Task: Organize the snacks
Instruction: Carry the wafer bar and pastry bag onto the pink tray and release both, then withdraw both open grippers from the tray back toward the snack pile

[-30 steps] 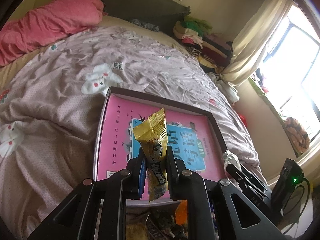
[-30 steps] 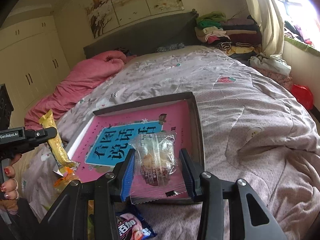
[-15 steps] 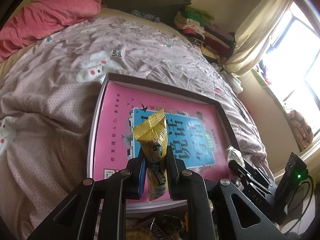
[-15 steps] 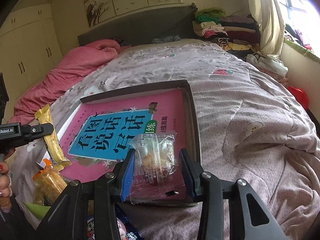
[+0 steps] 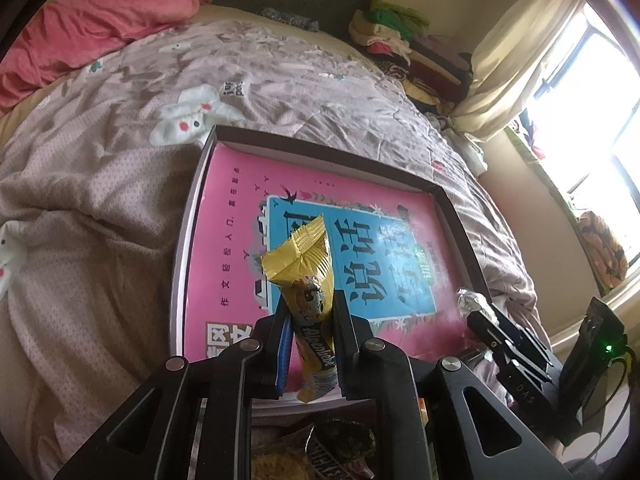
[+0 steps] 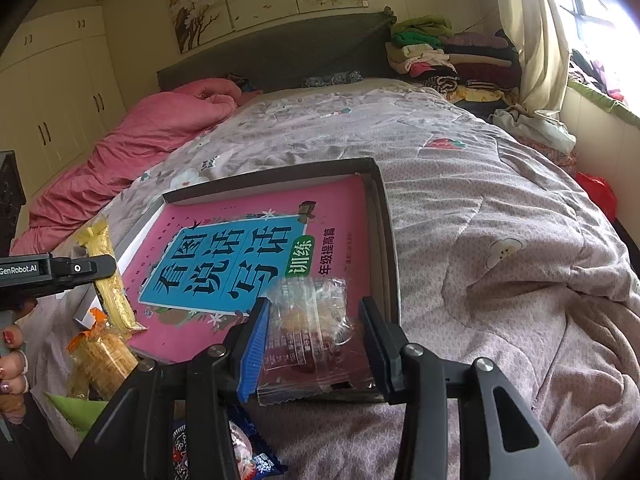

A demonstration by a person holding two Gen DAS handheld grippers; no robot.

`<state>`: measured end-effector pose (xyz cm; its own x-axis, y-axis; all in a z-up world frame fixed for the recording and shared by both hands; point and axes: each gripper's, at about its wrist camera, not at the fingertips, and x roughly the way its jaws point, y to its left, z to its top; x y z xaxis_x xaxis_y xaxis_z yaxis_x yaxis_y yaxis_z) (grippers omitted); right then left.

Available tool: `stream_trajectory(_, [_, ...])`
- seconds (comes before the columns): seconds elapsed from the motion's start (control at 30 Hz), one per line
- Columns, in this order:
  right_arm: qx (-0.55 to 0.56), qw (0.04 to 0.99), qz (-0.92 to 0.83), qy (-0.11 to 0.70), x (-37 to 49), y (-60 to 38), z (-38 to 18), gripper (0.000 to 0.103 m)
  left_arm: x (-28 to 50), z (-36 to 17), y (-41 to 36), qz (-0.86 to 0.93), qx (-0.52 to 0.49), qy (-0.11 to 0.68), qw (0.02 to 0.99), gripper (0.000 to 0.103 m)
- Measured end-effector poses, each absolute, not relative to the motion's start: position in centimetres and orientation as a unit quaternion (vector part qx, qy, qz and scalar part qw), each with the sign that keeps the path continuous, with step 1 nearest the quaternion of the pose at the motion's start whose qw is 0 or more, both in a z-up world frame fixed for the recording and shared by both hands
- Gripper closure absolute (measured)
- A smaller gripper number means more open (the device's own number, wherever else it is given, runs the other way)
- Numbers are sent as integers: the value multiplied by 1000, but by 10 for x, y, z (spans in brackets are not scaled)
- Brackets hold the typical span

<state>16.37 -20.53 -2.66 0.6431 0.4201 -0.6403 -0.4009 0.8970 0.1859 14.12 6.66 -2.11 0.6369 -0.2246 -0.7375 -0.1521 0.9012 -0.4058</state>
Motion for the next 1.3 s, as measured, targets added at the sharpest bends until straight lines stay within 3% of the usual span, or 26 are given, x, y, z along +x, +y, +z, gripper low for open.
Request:
stream_trajectory(0.47, [25, 909, 223, 352, 159, -217, -25, 55, 141, -28, 66, -17, -217, 439, 872, 78])
stream_trajectory(0.67, [28, 910, 224, 347, 156, -219, -22, 54, 138, -27, 70, -4, -209, 440, 873, 56])
stream_trajectory(0.83, [32, 912, 226, 341, 152, -222, -19, 53, 136, -26, 71, -1, -207, 439, 874, 55])
stream_trajectory(0.9, [35, 913, 226, 339, 152, -223, -17, 52, 135, -23, 71, -2, -204, 436, 877, 46])
stream_trajectory(1.13, [46, 915, 226, 331, 150, -229, -13, 48, 127, -8, 66, -5, -182, 422, 888, 42])
stream_trajectory(1.3, [53, 914, 233, 328, 145, -233, -10, 44, 118, 3, 62, -13, -167, 409, 897, 31])
